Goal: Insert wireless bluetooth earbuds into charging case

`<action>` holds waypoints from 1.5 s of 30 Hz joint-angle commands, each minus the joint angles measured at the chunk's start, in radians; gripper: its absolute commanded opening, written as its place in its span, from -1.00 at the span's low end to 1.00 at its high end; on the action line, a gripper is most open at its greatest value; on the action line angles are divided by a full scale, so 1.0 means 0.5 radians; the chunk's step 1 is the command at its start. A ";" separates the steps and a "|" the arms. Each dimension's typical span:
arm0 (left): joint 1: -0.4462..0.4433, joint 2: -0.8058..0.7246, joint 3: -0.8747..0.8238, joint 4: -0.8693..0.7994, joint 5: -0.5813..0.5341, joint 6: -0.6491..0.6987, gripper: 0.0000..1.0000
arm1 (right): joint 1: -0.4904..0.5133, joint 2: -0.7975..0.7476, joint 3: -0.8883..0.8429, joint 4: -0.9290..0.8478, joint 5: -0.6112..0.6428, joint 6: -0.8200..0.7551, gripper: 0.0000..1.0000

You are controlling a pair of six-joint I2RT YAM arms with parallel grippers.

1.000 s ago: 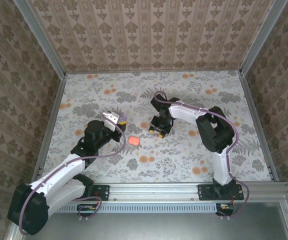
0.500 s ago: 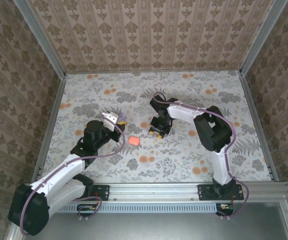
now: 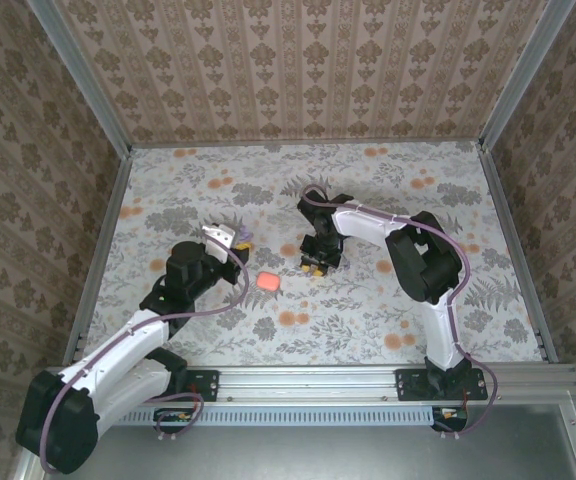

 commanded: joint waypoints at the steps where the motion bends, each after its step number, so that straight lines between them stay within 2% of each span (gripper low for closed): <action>1: 0.013 -0.036 -0.008 -0.015 0.033 -0.019 -0.69 | 0.026 -0.010 0.043 -0.173 0.030 -0.155 -0.55; 6: 0.013 -0.038 -0.004 -0.021 0.041 -0.024 -0.69 | 0.044 -0.068 0.048 -0.269 -0.015 -0.275 -0.49; 12: 0.015 -0.048 0.003 -0.027 0.035 -0.037 -0.69 | 0.038 -0.146 0.142 -0.350 0.064 -0.325 -0.38; 24: 0.022 -0.060 0.038 -0.078 0.005 -0.029 -0.69 | 0.049 0.100 0.480 -0.350 0.006 -0.304 -0.36; 27: 0.022 -0.078 0.045 -0.107 -0.001 -0.021 -0.69 | 0.049 0.141 0.482 -0.356 0.003 -0.320 -0.31; 45: 0.024 -0.078 0.039 -0.113 0.007 -0.028 -0.69 | 0.086 0.233 0.342 -0.242 -0.074 -0.310 -0.30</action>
